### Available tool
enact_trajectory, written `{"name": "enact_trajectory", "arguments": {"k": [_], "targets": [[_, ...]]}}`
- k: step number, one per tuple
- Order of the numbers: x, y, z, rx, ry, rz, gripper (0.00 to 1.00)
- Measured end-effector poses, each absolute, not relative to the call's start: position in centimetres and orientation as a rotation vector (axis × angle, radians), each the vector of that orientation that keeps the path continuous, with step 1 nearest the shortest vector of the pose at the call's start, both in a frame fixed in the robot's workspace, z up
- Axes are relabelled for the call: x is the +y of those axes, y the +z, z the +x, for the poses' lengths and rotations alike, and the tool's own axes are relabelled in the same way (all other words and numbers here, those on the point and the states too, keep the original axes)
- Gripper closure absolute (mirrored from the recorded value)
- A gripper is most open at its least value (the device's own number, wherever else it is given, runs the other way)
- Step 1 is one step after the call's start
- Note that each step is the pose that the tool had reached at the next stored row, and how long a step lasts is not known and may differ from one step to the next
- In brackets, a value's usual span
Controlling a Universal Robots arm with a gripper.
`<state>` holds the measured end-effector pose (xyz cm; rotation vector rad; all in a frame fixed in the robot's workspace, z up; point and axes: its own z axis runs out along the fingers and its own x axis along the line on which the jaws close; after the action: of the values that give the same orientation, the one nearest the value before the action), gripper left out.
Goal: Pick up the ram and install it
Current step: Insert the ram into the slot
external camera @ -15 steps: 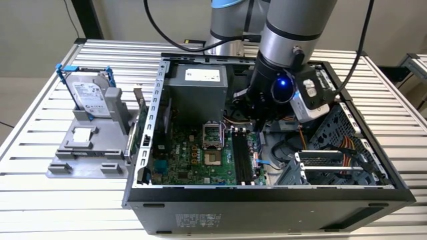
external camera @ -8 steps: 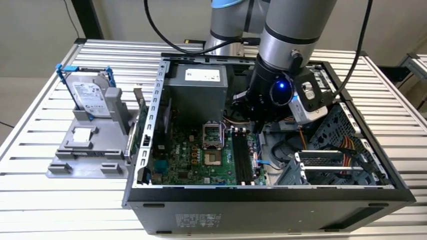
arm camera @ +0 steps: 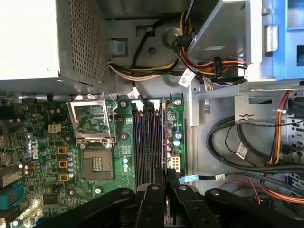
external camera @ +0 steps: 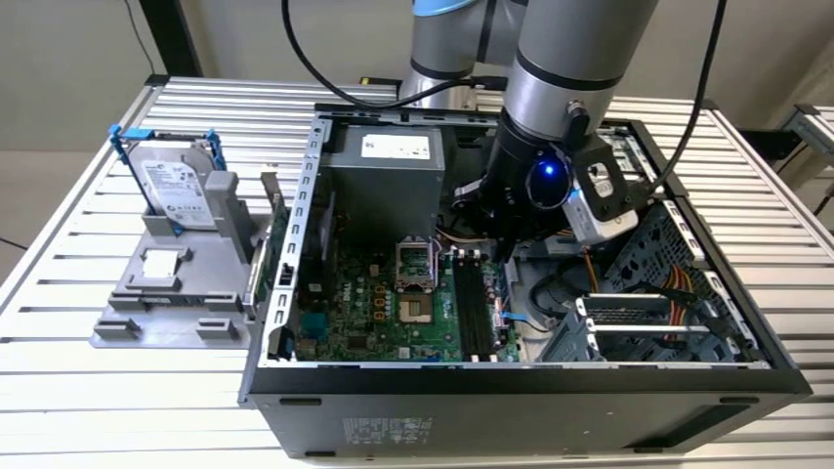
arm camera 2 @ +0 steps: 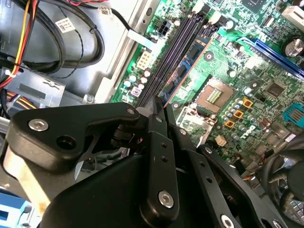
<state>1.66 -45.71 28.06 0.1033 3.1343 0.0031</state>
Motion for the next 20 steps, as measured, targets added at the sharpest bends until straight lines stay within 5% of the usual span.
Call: {"name": "enact_trajectory", "arguments": {"k": [20], "targets": [[-45.7, 26.8, 1.7, 3.136, 0.003, 0.035, 1.00]]}}
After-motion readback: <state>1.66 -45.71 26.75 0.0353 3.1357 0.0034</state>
